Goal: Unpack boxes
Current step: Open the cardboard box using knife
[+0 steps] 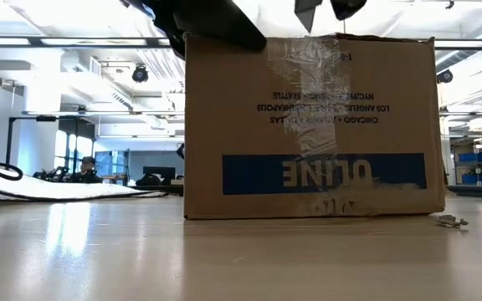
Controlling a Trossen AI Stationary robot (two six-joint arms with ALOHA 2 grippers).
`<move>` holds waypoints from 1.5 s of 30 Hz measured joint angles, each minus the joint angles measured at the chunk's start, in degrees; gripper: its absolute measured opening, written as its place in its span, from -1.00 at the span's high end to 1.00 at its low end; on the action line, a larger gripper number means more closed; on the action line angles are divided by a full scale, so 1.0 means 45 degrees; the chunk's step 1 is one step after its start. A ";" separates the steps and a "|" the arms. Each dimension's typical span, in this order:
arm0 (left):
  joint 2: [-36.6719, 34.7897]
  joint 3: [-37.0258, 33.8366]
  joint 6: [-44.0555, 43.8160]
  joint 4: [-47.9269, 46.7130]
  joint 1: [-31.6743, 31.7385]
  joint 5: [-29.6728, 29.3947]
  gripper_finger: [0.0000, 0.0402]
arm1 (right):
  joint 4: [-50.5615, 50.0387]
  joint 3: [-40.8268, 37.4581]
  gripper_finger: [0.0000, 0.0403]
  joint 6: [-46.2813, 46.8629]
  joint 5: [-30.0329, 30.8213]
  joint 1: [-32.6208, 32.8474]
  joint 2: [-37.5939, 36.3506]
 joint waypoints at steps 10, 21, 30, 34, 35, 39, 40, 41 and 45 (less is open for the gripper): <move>0.0010 -0.0021 -0.0023 -0.0005 0.0000 0.0023 0.25 | 0.0244 0.0000 0.76 -0.0172 0.0061 -0.0024 0.0593; 0.0024 -0.0029 -0.0458 -0.0463 0.0000 0.0025 0.19 | -0.0764 0.0000 0.76 -0.0004 0.0932 0.0362 0.0284; 0.0024 -0.0039 -0.0719 -0.0670 -0.0005 0.0010 0.21 | -0.1915 0.0015 0.76 0.0588 0.1742 0.0999 -0.0336; 0.0024 -0.0039 -0.0877 -0.0735 -0.0005 0.0016 0.19 | -0.2766 0.0015 0.76 0.1015 0.2381 0.1353 -0.0628; 0.0024 -0.0040 -0.0908 -0.0785 -0.0005 0.0013 0.19 | -0.3004 0.0015 0.76 0.1114 0.2531 0.1454 -0.0711; 0.0024 -0.0044 -0.0940 -0.0848 -0.0010 0.0004 0.21 | -0.3459 0.0010 0.76 0.1521 0.3150 0.1964 -0.1049; 0.0021 -0.0044 -0.0947 -0.0849 -0.0013 0.0005 0.21 | -0.3409 0.0010 0.76 0.1524 0.3323 0.2173 -0.1177; -0.0025 -0.0044 -0.0944 -0.0849 -0.0023 0.0002 0.21 | -0.3325 0.0010 0.76 0.1515 0.3386 0.2368 -0.1345; -0.0398 0.0106 -0.0781 -0.1173 -0.0103 0.0034 0.20 | -0.3547 0.0085 0.76 0.2528 0.3611 0.2853 -0.2263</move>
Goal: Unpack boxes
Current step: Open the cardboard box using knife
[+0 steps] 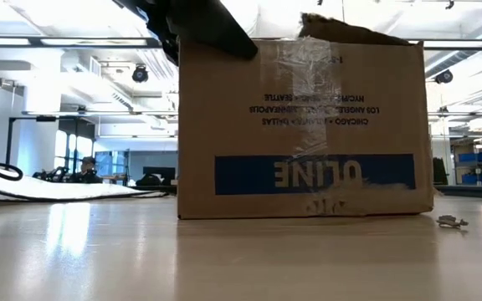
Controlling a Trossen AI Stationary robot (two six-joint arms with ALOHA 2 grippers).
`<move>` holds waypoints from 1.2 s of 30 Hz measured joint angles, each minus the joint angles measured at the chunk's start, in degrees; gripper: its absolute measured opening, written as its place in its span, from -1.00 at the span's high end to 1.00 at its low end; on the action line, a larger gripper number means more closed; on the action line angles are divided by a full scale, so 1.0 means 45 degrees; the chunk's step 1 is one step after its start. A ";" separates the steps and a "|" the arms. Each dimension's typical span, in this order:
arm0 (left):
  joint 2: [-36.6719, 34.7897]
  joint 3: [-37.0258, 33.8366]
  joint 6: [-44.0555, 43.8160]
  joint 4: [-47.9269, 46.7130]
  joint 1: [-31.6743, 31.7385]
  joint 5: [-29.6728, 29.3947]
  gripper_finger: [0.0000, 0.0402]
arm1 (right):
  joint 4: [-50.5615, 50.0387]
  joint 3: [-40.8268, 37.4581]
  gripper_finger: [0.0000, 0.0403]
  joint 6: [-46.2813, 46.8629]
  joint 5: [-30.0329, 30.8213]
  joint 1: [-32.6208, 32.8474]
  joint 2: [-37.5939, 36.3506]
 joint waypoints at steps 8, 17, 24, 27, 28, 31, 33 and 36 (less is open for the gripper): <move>-0.1636 0.1314 0.1661 -0.1714 -0.0790 -0.0983 0.21 | -0.6267 0.0317 0.76 0.7533 -0.0021 -0.0551 -0.2536; -0.1548 0.0960 0.1703 -0.2680 -0.2290 -0.4725 0.21 | -1.4440 -0.0049 0.76 1.6129 -0.3384 -0.2864 -0.4037; -0.0110 0.0622 0.2762 -0.0239 -0.3102 -0.6299 0.21 | -1.3460 -0.1896 0.76 1.5974 -0.7014 -0.5311 -0.3896; 0.0458 0.0617 0.2312 -0.0345 -0.3003 -0.6031 0.20 | -1.1643 -0.2931 0.76 1.5232 -0.8406 -0.6290 -0.3719; 0.0550 0.0617 0.2128 -0.0361 -0.2930 -0.5994 0.19 | -1.1120 -0.3275 0.76 1.5038 -0.8861 -0.6522 -0.3689; 0.0561 0.0622 0.1885 -0.0352 -0.2806 -0.5994 0.17 | -0.9912 -0.4128 0.76 1.4895 -0.9919 -0.7043 -0.3460; 0.0401 0.0661 0.2080 -0.0480 -0.2753 -0.5984 0.17 | -0.9825 -0.4545 0.76 1.5092 -1.0392 -0.7159 -0.3285; -0.0057 0.0826 0.2758 -0.0417 -0.2651 -0.6117 0.17 | -0.9503 -0.5046 0.76 1.5623 -1.0950 -0.7151 -0.3024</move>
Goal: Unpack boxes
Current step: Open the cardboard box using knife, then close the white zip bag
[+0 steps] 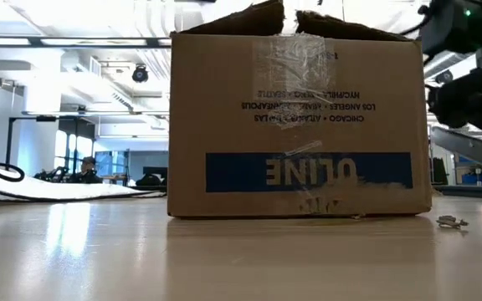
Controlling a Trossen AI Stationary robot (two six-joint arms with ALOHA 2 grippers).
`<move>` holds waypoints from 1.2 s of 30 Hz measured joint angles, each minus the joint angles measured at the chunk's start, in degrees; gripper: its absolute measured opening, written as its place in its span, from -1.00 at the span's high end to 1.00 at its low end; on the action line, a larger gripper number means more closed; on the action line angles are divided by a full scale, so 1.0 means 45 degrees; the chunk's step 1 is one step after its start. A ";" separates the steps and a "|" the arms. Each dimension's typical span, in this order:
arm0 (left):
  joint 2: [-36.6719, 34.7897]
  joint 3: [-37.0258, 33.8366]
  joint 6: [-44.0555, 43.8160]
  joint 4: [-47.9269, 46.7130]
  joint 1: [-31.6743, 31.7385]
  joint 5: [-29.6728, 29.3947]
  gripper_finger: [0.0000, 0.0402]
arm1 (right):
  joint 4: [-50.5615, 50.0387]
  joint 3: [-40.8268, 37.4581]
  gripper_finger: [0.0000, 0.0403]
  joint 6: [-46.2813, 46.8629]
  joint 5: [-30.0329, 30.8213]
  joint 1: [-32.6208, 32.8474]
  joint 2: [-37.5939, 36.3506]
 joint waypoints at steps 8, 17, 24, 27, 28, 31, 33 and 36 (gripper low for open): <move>-0.0230 0.0010 0.0122 -0.0048 0.0634 0.1004 0.16 | 0.1200 -0.1008 0.53 0.1529 -0.0978 0.0000 0.1383; -0.0099 -0.0014 -0.0834 0.0326 0.0925 0.1278 0.03 | 0.1424 -0.1035 0.23 0.1369 -0.1029 -0.0005 0.2234; -0.0099 -0.0048 -0.1892 0.0367 0.1239 0.1566 0.00 | 0.0837 -0.0159 0.13 0.0435 0.0551 0.0000 0.1898; -0.0099 -0.0048 -0.1931 0.0322 0.1249 0.1551 -0.02 | -0.0316 0.0912 0.13 -0.0211 0.1769 0.0000 0.1892; -0.0099 -0.0056 -0.1916 0.0228 0.1249 0.1443 -0.02 | -0.0866 0.1306 0.14 -0.0362 0.2207 0.0010 0.1922; -0.0099 -0.0063 -0.1899 -0.0278 0.1254 0.0850 -0.03 | -0.2137 0.2606 0.14 -0.0746 0.3556 0.0072 0.1913; -0.0099 -0.0063 -0.1983 -0.0895 0.1254 0.0194 -0.02 | -0.2940 0.3390 0.13 -0.0818 0.4299 0.0193 0.1913; -0.0099 -0.0068 -0.2437 -0.1712 0.1249 -0.1110 0.01 | -0.3246 0.4432 0.13 -0.1189 0.5282 0.0470 0.1913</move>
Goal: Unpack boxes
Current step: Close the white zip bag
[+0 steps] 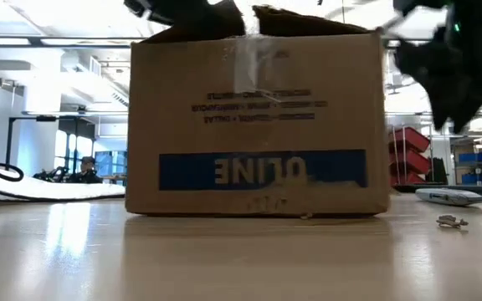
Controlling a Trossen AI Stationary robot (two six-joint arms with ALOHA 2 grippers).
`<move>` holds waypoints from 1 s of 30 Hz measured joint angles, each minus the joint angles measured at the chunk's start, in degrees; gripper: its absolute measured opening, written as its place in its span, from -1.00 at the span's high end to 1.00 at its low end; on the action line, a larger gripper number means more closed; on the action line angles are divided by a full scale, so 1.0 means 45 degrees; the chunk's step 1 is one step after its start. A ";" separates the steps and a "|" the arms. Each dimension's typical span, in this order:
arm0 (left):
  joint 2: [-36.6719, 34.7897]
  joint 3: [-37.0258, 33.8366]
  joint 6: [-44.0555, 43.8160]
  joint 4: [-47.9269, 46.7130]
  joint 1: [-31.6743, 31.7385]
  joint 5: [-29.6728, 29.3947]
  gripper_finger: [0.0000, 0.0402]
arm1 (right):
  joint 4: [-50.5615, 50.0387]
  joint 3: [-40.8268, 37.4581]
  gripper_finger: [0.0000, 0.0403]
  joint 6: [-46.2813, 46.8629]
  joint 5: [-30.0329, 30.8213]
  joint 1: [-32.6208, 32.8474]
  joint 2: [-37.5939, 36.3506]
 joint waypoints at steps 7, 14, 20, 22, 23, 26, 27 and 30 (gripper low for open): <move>-0.0015 0.0000 -0.1895 -0.1529 0.0858 0.0938 0.24 | 0.1329 0.2067 0.13 -0.2218 0.3077 0.1304 0.0343; -0.0509 0.0046 -0.1455 -0.1976 0.2158 0.0982 0.94 | 0.3653 0.4004 0.16 -0.6628 0.5112 0.2408 0.1536; -0.1570 0.0214 0.1024 -0.1447 0.3045 0.0742 0.99 | 0.3660 0.5297 0.25 -0.9300 0.5890 0.2420 0.2688; -0.2025 0.0214 0.2047 -0.1152 0.3231 0.0605 0.99 | 0.3661 0.5583 0.28 -1.0159 0.6263 0.2420 0.3062; -0.2221 0.0214 0.2562 -0.1019 0.3293 0.0610 1.00 | 0.3740 0.5717 0.30 -1.0603 0.6481 0.2420 0.3220; -0.2866 0.0214 0.3874 -0.0778 0.3444 0.0937 1.00 | 0.4156 0.6055 0.34 -1.2266 0.6884 0.2420 0.3638; -0.3089 0.0214 0.4198 -0.0734 0.3486 0.1024 1.00 | 0.4406 0.6178 0.36 -1.2804 0.6904 0.2407 0.3755; -0.3723 0.0146 0.5435 -0.0252 0.3672 0.1914 1.00 | 0.5307 0.6501 0.43 -1.4506 0.7095 0.2375 0.4012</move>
